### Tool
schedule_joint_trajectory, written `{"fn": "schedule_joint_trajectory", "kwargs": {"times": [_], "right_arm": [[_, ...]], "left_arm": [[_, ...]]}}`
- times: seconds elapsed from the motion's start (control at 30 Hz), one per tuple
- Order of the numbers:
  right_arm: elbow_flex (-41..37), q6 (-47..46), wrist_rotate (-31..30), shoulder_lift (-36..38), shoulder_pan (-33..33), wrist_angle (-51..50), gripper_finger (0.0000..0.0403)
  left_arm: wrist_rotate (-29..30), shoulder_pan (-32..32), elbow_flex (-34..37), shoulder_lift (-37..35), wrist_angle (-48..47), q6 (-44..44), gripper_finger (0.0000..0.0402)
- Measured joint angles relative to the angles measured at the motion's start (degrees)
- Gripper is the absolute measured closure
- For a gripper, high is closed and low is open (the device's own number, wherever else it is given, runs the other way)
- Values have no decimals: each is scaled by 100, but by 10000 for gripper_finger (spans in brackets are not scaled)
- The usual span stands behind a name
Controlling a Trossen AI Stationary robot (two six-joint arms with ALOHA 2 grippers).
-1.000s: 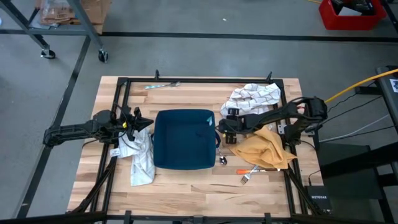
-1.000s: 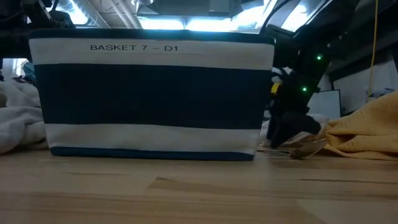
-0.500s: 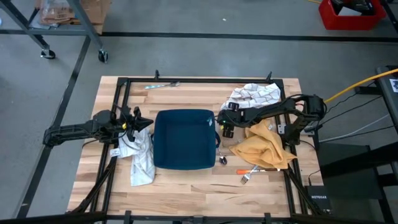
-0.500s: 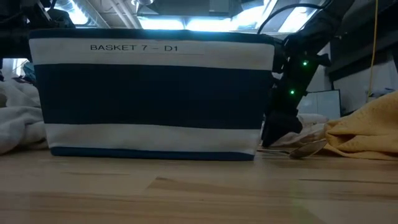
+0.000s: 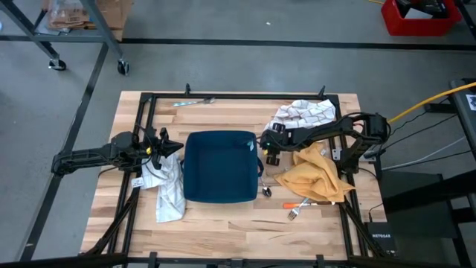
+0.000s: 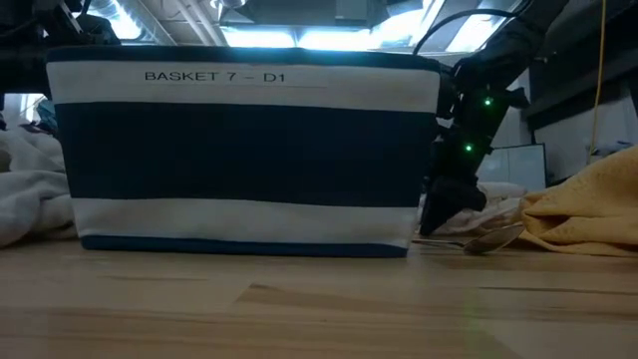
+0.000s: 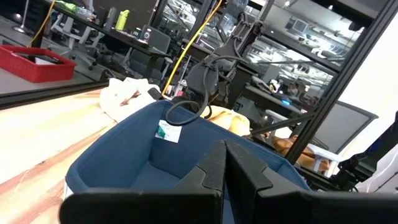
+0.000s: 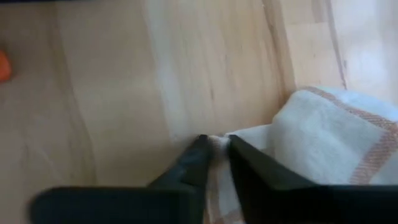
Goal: Fold towel
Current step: Fold the right white patterned towel
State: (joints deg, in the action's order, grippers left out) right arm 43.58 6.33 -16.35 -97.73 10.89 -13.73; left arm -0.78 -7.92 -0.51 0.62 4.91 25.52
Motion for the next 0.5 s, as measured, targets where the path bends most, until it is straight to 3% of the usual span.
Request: {"fn": "schedule_joint_trajectory", "kwargs": {"times": [0.07, 0.27, 0.5], "right_arm": [[-3, -4, -20, 0, -4, 25, 388], [280, -154, -101, 13, -4, -318, 393], [1423, -112, -833, 28, -150, -2185, 397]], "left_arm": [[0, 0, 0, 0, -2, 0, 400], [0, 1, 0, 0, -2, 1, 400], [0, 1, 0, 0, 0, -1, 400]]}}
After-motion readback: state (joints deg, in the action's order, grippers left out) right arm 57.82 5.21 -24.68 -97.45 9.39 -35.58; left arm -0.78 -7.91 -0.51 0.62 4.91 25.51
